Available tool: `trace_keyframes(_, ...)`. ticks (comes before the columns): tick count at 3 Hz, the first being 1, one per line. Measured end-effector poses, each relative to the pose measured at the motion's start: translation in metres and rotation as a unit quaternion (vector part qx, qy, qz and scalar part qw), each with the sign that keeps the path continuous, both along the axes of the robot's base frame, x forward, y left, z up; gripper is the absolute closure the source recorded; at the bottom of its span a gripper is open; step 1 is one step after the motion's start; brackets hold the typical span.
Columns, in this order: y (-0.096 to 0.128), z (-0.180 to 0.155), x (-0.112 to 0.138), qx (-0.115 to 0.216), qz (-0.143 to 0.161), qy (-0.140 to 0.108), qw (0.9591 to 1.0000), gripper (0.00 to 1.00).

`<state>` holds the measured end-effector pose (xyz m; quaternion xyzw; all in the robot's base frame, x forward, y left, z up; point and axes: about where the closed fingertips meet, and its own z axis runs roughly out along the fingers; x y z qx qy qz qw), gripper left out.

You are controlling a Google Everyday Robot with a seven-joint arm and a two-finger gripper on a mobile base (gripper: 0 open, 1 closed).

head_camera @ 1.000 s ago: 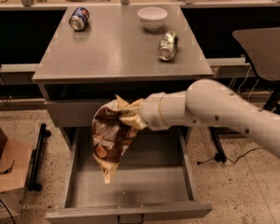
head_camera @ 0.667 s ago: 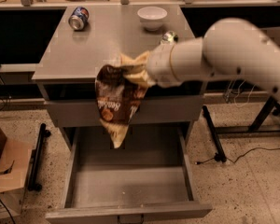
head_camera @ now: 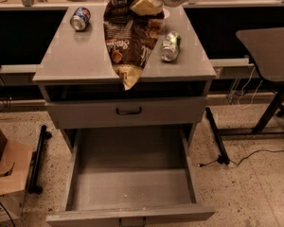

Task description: Pick brown chip bag from middle drawer and place on counter

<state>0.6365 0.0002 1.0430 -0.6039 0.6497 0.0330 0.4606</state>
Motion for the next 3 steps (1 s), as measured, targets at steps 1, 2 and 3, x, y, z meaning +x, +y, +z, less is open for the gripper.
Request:
trace_keyframes(1, 0.0, 0.0, 0.0, 0.0, 0.0, 0.0, 1.0, 1.0)
trace_keyframes(2, 0.013, 0.015, 0.018, 0.007, -0.001, -0.033, 0.9994, 1.0)
trace_keyframes(3, 0.032, 0.029, 0.057, 0.015, 0.005, -0.069, 0.9975, 1.0)
